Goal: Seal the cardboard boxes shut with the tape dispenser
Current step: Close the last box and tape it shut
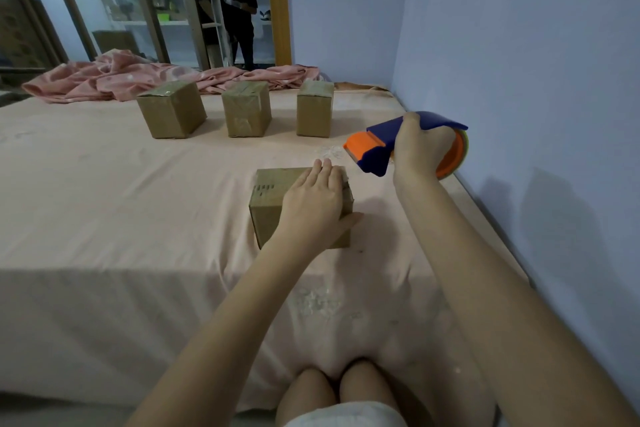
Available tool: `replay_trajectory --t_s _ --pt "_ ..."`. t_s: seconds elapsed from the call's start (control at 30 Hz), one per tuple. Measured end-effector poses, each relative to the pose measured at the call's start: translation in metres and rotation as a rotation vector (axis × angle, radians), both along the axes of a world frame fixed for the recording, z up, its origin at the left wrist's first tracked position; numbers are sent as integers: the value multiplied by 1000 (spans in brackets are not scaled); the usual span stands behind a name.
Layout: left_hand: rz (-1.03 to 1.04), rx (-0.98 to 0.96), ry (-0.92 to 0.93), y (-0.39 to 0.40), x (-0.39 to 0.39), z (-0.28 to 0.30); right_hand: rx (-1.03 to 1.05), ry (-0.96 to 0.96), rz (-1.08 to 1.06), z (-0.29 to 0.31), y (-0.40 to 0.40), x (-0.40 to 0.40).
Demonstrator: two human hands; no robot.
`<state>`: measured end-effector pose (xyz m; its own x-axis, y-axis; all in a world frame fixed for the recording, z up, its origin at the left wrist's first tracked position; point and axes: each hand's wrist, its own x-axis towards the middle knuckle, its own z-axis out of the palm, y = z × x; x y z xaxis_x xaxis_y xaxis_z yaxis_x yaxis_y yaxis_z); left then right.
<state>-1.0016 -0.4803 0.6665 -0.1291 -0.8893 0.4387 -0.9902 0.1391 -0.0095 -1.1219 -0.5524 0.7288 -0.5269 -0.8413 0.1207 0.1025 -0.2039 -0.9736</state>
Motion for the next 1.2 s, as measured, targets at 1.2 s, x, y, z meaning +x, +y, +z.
replay_trajectory --t_s 1.2 --pt "-14 8 -38 0 0 1 -22 391 -154 -27 3 -15"
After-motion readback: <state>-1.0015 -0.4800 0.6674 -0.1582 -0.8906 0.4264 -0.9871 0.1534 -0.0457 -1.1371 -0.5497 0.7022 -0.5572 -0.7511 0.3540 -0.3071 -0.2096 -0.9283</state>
